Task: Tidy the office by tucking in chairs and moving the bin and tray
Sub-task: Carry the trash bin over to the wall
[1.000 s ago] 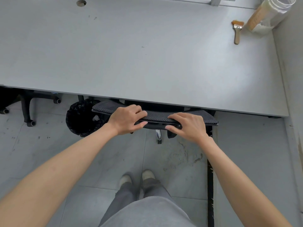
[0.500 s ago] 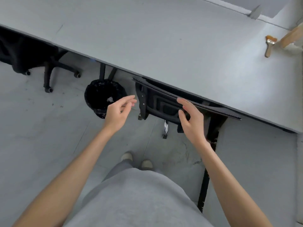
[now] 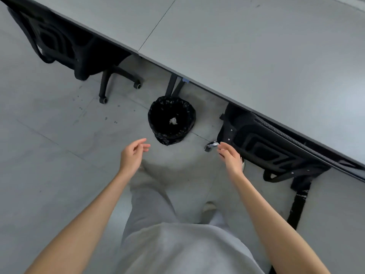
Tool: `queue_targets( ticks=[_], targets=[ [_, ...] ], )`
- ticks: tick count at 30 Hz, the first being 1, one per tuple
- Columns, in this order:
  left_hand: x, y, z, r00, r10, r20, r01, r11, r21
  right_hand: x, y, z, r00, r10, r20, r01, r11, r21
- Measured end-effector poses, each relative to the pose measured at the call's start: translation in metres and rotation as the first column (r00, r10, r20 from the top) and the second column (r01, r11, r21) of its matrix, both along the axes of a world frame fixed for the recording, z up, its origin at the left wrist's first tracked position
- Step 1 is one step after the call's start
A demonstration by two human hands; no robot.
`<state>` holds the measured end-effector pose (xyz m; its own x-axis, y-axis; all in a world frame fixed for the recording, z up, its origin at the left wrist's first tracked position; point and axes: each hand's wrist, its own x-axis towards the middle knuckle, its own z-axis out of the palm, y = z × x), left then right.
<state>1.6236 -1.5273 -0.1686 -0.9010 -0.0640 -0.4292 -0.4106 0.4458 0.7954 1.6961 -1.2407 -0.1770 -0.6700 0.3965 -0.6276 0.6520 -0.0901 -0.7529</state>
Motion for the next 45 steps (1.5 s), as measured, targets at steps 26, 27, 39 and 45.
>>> queue_targets(
  ticks=[26,27,39,45],
  targets=[
    [-0.306,-0.069,-0.367,0.874,-0.482,0.055,0.481,0.847,-0.227,-0.189,-0.144,-0.418,0.789,-0.614,0.036,0.611,0.789,0.062],
    [-0.311,-0.065,-0.384,0.871,-0.489,0.045,0.484,0.837,-0.257,-0.193,-0.141,-0.430,0.794,-0.608,0.006,0.606,0.792,0.073],
    [-0.345,-0.013,-0.511,0.889,-0.433,-0.145,0.400,0.892,-0.211,-0.254,-0.101,-0.526,0.767,-0.617,-0.175,0.637,0.765,0.095],
    [-0.304,0.000,-0.481,0.857,-0.448,-0.254,0.397,0.889,-0.229,-0.204,-0.107,-0.496,0.682,-0.700,-0.213,0.728,0.678,0.101]
  ],
)
